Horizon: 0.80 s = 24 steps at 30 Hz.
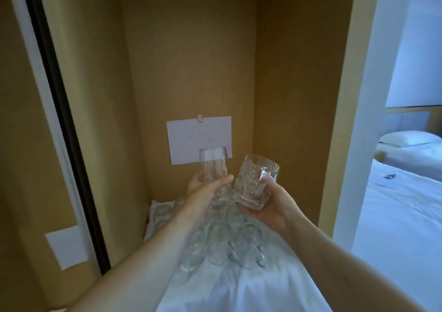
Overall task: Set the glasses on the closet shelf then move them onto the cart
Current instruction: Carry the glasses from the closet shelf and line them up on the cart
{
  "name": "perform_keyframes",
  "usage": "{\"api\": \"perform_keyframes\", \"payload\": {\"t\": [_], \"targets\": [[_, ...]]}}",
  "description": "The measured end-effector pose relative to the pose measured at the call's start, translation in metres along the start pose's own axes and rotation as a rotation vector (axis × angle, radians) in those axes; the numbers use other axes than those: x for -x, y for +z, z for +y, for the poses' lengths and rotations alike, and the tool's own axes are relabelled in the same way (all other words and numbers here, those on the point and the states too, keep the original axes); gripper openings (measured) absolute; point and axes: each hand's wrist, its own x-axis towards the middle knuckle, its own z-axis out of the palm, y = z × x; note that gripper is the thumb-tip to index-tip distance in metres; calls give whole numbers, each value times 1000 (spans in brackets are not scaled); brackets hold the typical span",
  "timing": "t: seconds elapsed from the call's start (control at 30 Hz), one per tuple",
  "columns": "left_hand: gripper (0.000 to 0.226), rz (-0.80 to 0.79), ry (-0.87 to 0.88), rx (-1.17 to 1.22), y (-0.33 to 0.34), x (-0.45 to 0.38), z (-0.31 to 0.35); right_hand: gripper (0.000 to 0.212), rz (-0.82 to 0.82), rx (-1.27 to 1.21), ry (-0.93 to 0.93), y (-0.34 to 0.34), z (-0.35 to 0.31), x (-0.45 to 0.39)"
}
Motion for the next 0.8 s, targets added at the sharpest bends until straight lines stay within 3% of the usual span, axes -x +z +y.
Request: {"api": "perform_keyframes", "payload": {"t": [0.17,0.27,0.4,0.6,0.8], "targets": [[63,-23,66,-92,30,21,-1,60,-33,6,10,-29,-17,34],[66,-58,114,-177,55,37,-7,83,-92,86,6,-47,-31,58],[60,-67,101,-173,97,62,-21,86,-147,191,14,-76,-59,93],[69,-116,81,-151,168,97,-41,89,-140,249,-39,-134,-100,148],[81,-250,40,-191,254,127,-65,76,-113,180,-91,-195,-142,211]]}}
